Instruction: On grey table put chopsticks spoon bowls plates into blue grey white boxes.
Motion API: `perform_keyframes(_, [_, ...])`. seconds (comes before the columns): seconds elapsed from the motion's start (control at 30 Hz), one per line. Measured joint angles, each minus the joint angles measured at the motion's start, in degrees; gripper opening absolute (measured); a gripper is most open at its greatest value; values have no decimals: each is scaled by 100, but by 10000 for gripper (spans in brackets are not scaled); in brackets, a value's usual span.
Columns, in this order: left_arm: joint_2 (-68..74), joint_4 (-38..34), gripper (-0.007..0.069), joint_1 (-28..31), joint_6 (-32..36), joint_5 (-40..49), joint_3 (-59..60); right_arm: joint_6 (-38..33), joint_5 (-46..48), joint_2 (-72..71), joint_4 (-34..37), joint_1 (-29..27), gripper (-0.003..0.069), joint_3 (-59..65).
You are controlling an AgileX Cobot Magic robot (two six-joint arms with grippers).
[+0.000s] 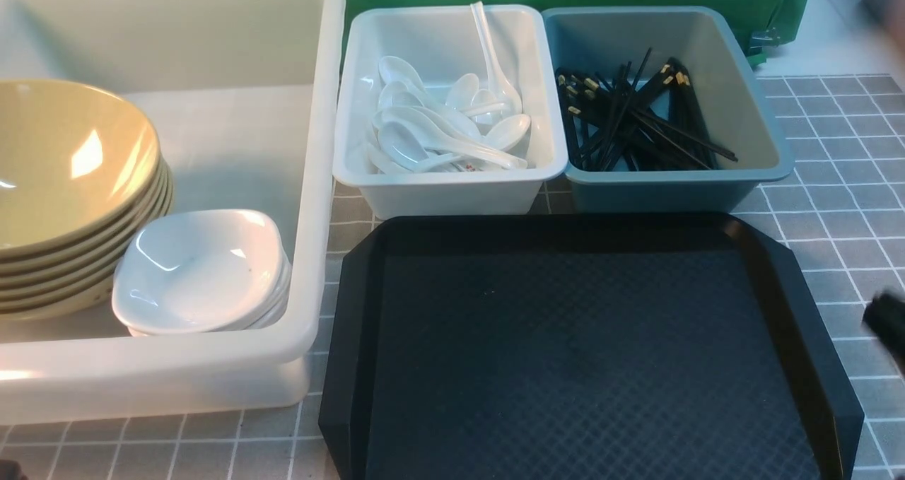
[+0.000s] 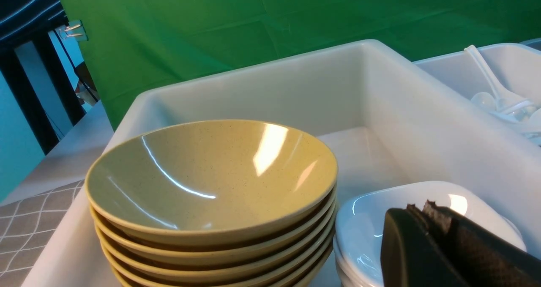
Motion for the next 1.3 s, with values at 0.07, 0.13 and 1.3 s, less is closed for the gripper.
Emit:
perform_keyframes(0.07, [0,0,-11,0,0,0,0,119,-37,-65,0,0,34,330])
perform_keyframes(0.13, [0,0,-11,0,0,0,0,232,-78,-73,6,0,34,632])
perform_keyframes(1.3, [-5,-5,-11,0,0,194,0,341,2430,-2464,832,-2511,59,763])
